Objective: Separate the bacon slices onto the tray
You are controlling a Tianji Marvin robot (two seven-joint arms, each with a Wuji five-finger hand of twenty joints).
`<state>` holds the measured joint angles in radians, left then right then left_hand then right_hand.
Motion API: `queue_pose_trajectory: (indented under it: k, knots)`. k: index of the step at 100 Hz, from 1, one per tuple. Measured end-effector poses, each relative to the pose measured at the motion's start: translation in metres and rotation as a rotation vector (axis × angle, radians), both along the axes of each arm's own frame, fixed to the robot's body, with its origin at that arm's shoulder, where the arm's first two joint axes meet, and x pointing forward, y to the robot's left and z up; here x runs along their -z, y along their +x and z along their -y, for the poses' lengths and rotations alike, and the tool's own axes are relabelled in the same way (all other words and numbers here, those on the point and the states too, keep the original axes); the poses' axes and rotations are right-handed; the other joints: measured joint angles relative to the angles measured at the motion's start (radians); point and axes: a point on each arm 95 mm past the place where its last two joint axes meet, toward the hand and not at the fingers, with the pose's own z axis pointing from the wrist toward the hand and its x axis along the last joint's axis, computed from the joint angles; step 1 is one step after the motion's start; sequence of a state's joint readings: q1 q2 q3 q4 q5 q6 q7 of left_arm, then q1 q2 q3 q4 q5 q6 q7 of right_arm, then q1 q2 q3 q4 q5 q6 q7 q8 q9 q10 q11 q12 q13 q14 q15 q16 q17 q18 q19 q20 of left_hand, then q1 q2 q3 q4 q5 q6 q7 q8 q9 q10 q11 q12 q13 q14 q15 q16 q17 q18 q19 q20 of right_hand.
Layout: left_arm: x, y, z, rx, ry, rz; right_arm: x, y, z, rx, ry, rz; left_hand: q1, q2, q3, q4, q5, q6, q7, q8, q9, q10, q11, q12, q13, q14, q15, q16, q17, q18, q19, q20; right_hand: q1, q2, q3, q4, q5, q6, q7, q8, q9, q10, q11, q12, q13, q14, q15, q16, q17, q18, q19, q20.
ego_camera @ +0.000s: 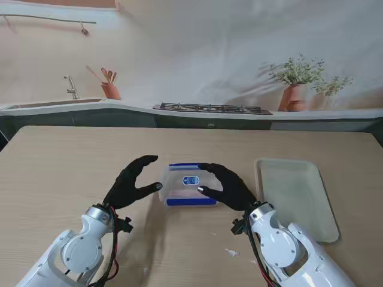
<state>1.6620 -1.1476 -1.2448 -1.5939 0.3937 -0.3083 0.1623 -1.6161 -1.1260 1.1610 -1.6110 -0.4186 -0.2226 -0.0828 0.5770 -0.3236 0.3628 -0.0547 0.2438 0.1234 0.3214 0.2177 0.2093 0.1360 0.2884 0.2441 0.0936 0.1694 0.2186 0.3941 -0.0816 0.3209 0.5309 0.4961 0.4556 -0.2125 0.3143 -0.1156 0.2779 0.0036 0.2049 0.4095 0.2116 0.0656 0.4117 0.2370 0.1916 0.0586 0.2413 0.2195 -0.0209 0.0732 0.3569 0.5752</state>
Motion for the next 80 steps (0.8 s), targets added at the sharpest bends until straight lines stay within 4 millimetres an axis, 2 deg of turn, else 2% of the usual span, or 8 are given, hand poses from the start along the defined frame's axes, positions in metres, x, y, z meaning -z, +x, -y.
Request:
queue_pose_trajectory:
  k: [28,30,41,56,61,72,80]
  knots:
    - [0.0,0.0,0.001,0.002,0.021,0.008,0.0,0.0,0.0,0.006,-0.003,-0.007,0.003,0.0,0.019,0.0,0.012,0.0,0.019,0.008,0.0,0.0,0.014,0.002,0.0,0.0,0.005,0.0,0.0,0.0,0.002,0.0,0.035,0.0,0.002,0.0,0.039,0.0,0.031,0.007,0.002,0.0,0.021,0.005,0.0,0.0,0.011,0.0,0.004,0.0,0.0,0.009]
    - [0.0,0.0,0.001,0.001,0.026,0.01,0.0,0.0,0.0,0.005,-0.003,-0.007,0.022,0.0,0.021,0.0,0.021,0.0,0.019,0.008,0.0,0.0,0.014,0.002,0.0,0.0,0.005,0.0,0.0,0.0,0.002,-0.001,0.035,0.0,0.002,0.0,0.04,0.0,0.036,0.009,0.003,0.0,0.023,0.006,0.0,0.0,0.011,0.0,0.004,0.0,0.0,0.009]
    - [0.0,-0.001,0.001,0.002,0.049,0.025,-0.002,-0.001,-0.002,-0.008,-0.019,-0.001,0.051,0.0,0.076,0.0,0.076,-0.038,0.044,0.02,0.0,0.0,0.036,0.019,0.0,0.0,0.005,0.0,0.0,0.0,0.002,-0.007,0.049,0.0,0.0,0.0,0.074,0.0,0.066,0.026,0.014,0.0,0.036,0.009,0.0,0.0,0.013,0.001,0.006,0.0,0.0,0.01]
    - [0.002,0.002,0.0,0.032,0.202,0.086,-0.003,-0.002,-0.003,-0.045,-0.116,0.044,0.097,0.0,0.132,0.0,0.127,-0.099,0.059,0.026,0.008,0.0,0.055,0.026,0.0,-0.013,0.007,0.0,0.0,0.0,0.002,-0.012,0.054,0.0,-0.002,0.0,0.101,-0.001,0.079,0.033,0.024,0.0,0.04,0.013,0.0,0.0,0.017,0.001,0.01,0.0,0.0,0.01]
    - [0.003,0.003,0.0,0.036,0.209,0.085,-0.003,-0.002,-0.003,-0.049,-0.118,0.044,0.119,0.0,0.171,0.0,0.138,-0.111,0.059,0.029,0.011,0.0,0.061,0.028,0.0,-0.022,0.016,0.0,0.0,0.0,0.002,-0.012,0.063,0.0,-0.002,0.0,0.102,-0.001,0.079,0.042,0.026,0.0,0.04,0.013,0.0,0.0,0.02,0.001,0.011,0.0,0.0,0.01]
    - [0.005,0.007,-0.001,0.054,0.271,0.099,-0.002,-0.003,-0.005,-0.058,-0.137,0.051,0.106,0.001,0.18,0.0,0.148,-0.127,0.059,0.031,0.014,-0.015,0.064,0.036,0.001,-0.035,0.017,0.0,0.001,0.0,0.002,-0.012,0.064,0.0,-0.003,0.0,0.129,-0.001,0.101,0.048,0.034,0.0,0.049,0.015,0.0,0.0,0.025,0.002,0.011,-0.01,0.0,0.01]
    - [0.007,0.01,0.0,0.071,0.328,0.114,-0.001,-0.004,-0.007,-0.059,-0.174,0.073,0.131,0.005,0.184,0.0,0.176,-0.136,0.059,0.034,0.019,-0.024,0.066,0.037,0.001,-0.038,0.025,0.0,0.002,0.0,0.002,-0.012,0.09,0.0,-0.004,0.0,0.16,-0.001,0.111,0.05,0.043,0.0,0.057,0.018,0.0,0.0,0.032,0.002,0.011,-0.011,0.0,0.01]
